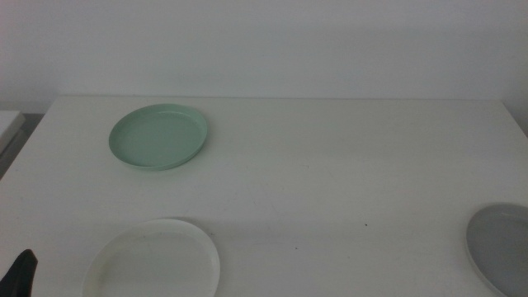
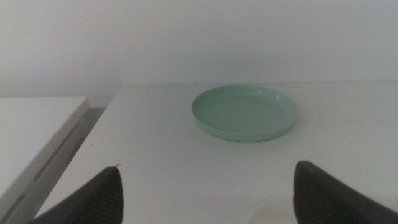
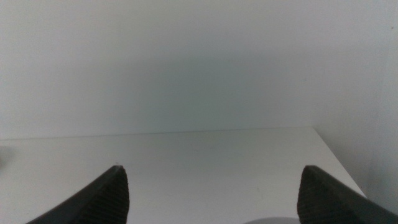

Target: Stack the three bowls on top of each other.

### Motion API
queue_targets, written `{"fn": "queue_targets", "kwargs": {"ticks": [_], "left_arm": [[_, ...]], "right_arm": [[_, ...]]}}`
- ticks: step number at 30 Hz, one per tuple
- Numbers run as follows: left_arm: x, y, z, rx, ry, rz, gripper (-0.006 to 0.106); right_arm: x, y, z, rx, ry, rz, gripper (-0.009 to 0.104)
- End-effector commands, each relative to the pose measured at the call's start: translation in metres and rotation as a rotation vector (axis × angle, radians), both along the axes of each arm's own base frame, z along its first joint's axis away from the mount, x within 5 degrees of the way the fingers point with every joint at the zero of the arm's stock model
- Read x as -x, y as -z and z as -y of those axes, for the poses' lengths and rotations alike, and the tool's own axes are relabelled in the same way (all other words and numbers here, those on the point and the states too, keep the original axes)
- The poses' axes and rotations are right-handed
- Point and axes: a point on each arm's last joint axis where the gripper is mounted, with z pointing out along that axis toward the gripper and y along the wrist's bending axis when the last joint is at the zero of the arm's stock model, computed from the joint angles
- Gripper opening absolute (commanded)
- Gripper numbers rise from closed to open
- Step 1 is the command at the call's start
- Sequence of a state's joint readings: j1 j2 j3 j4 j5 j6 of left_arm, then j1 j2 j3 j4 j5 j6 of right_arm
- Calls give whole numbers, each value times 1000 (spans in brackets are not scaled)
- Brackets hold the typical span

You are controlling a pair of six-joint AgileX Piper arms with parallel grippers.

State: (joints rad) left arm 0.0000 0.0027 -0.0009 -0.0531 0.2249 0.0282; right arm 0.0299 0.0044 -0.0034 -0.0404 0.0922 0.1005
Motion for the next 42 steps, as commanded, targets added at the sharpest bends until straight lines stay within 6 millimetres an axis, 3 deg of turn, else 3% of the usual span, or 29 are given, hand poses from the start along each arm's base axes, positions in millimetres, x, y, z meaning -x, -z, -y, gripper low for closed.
{"fn": "queue_targets", "kwargs": {"ticks": [1, 12, 19, 26, 31, 34, 42], "left_arm": [[0, -1, 0, 1, -2, 14, 94], [1, -9, 0, -18, -2, 35, 94], [1, -80, -1, -47, 0, -92, 94], [-11, -163, 1, -33, 23, -428, 94], [-26, -196, 1, -35, 32, -639, 94], [-38, -201, 1, -33, 31, -658, 94], [-62, -192, 1, -33, 33, -745, 94]], "right_arm": [[0, 0, 0, 8, -3, 11, 92], [0, 0, 0, 8, -3, 11, 92], [0, 0, 0, 8, -3, 11, 92], [0, 0, 0, 8, -3, 11, 92], [0, 0, 0, 8, -3, 11, 92], [0, 0, 0, 8, -3, 11, 92], [0, 0, 0, 8, -3, 11, 92]]}}
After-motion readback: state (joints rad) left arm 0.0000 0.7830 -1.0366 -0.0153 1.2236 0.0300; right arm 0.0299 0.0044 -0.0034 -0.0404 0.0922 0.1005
